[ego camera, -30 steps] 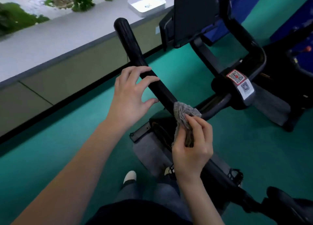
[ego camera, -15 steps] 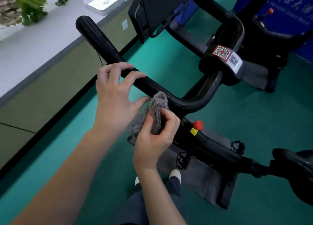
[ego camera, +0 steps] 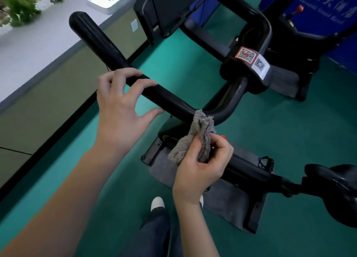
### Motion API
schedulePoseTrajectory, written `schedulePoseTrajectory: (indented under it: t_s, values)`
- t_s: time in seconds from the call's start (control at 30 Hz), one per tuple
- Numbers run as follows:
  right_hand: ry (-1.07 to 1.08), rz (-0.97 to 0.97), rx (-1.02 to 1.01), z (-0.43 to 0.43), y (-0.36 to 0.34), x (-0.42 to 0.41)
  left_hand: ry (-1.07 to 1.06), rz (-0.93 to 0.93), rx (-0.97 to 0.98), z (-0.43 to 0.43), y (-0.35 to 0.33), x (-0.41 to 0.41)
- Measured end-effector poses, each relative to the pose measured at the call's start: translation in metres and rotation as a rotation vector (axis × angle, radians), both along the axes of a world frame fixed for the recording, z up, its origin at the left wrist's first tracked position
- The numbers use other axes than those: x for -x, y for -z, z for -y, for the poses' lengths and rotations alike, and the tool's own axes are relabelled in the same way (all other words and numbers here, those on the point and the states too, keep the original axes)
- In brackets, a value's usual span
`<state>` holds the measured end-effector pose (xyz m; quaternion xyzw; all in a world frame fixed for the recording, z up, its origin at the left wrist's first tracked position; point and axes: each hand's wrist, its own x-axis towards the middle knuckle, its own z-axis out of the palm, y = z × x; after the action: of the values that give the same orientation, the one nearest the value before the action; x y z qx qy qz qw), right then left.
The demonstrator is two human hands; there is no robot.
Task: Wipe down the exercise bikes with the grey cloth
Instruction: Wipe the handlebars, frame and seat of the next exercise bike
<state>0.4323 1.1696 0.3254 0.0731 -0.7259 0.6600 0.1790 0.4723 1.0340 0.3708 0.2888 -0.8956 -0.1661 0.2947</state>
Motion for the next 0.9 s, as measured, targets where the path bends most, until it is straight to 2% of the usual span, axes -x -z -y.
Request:
schedulePoseTrajectory:
  t_s: [0.3, 0.53, 0.7, 0.8, 0.9]
  values:
    - [0.002, -0.018, -0.06, -0.023, -0.006, 0.037, 0.006, 0.064, 0.02, -0.004, -0.007, -0.001]
    - [-0.05, 0.019, -0.137, -0.035, -0.016, 0.073, 0.23, 0.139, 0.051, -0.029, -0.012, 0.018]
    - [-0.108, 0.123, -0.203, -0.041, -0.027, 0.109, 0.255, 0.137, 0.039, -0.048, -0.005, 0.036]
    - [-0.13, 0.017, -0.21, -0.05, -0.038, 0.121, 0.222, 0.13, 0.015, -0.05, -0.004, 0.04]
    - [-0.327, -0.19, -0.292, -0.053, -0.044, 0.124, 0.193, 0.114, -0.03, -0.051, -0.005, 0.041]
